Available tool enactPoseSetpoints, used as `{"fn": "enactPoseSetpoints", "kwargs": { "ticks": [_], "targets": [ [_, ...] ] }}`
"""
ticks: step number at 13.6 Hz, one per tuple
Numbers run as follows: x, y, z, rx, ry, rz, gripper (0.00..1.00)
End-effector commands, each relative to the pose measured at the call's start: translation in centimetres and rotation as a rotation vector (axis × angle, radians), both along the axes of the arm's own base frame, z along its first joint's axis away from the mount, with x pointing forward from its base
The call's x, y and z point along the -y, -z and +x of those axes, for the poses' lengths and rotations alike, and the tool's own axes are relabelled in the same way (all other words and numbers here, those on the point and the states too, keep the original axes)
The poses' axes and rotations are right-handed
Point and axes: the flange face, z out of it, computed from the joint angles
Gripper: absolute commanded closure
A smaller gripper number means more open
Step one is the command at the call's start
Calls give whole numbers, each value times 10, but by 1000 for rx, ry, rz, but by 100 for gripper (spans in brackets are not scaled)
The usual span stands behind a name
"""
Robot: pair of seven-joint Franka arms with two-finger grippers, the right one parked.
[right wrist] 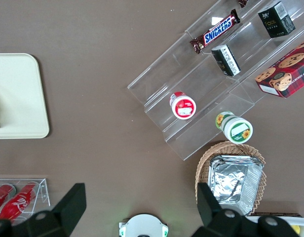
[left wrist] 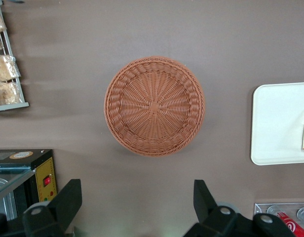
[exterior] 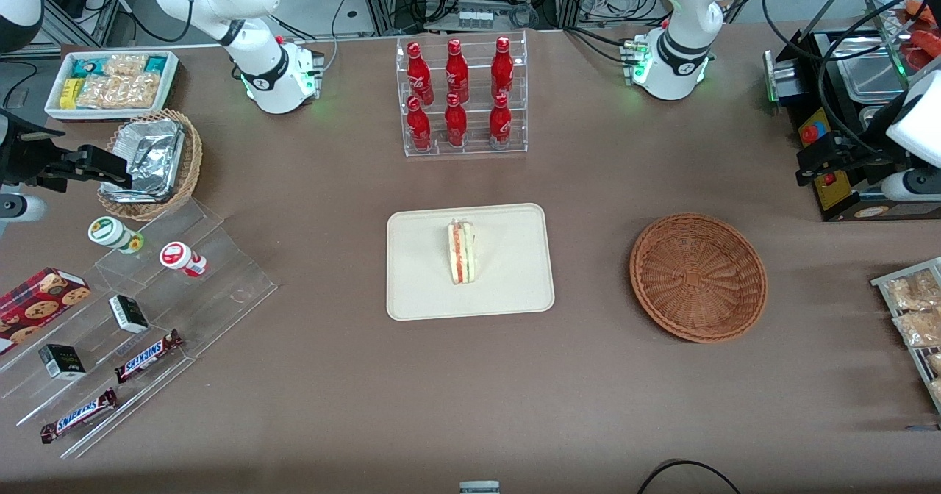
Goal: Place sandwich from basket to tray
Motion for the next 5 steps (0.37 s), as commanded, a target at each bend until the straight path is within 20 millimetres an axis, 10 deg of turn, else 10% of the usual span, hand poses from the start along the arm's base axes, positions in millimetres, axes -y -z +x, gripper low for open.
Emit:
{"fn": "enactPoseSetpoints", "kwargs": {
  "ticks": [1, 5],
  "targets": [
    [-1, -3, -17, 19, 10, -12, 0],
    [-3, -14, -22, 39, 8, 6, 0]
  ]
}}
